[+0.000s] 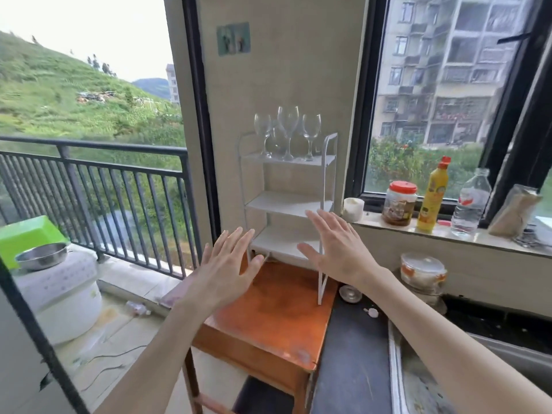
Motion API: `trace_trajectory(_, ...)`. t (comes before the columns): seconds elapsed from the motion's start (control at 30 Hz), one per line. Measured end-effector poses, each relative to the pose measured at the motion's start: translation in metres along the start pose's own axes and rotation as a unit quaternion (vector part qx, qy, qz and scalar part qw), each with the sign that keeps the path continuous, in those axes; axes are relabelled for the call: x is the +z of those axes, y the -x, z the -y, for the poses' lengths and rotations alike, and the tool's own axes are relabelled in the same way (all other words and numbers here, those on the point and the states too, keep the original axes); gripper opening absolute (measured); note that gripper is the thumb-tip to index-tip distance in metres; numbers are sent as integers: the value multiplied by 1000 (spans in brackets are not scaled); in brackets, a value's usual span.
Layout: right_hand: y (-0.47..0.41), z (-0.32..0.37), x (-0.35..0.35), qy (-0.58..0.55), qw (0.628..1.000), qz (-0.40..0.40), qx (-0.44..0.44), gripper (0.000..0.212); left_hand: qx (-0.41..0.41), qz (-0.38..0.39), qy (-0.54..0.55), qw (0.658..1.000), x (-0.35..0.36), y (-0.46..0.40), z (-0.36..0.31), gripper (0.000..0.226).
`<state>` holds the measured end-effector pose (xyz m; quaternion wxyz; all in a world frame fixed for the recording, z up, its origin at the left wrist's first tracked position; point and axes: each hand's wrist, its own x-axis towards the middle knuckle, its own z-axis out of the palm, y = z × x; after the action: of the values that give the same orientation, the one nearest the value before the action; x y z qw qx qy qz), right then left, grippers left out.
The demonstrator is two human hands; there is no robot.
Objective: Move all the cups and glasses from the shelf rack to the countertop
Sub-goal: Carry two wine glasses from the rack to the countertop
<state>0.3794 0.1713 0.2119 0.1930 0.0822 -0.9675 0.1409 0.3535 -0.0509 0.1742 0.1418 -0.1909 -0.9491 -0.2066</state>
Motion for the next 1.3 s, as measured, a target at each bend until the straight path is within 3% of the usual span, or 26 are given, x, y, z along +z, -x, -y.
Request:
trace_trajectory(0.33, -168, -1, 35, -98, 977, -160, 97, 59, 63, -43, 159, 984, 2, -189, 92, 62)
trace_trajectory(0.63, -283, -24, 10, -119, 934, -304, 143, 47, 87, -120, 297, 943, -12, -321, 80, 61)
trace_trajectory(0.83, -339, -49, -2, -121, 924, -317, 178, 62, 65, -177, 362, 913, -18, -386, 69, 59)
trace_trajectory(1.0, -365, -74, -11, -126, 915, -331, 194, 64, 51, -176, 358, 916, -18, -431, 60, 72)
trace_trajectory(1.3, -376, -91, -10, -119, 926, -266, 241, 63, 15, -175, 368, 913, -15, -456, 53, 76)
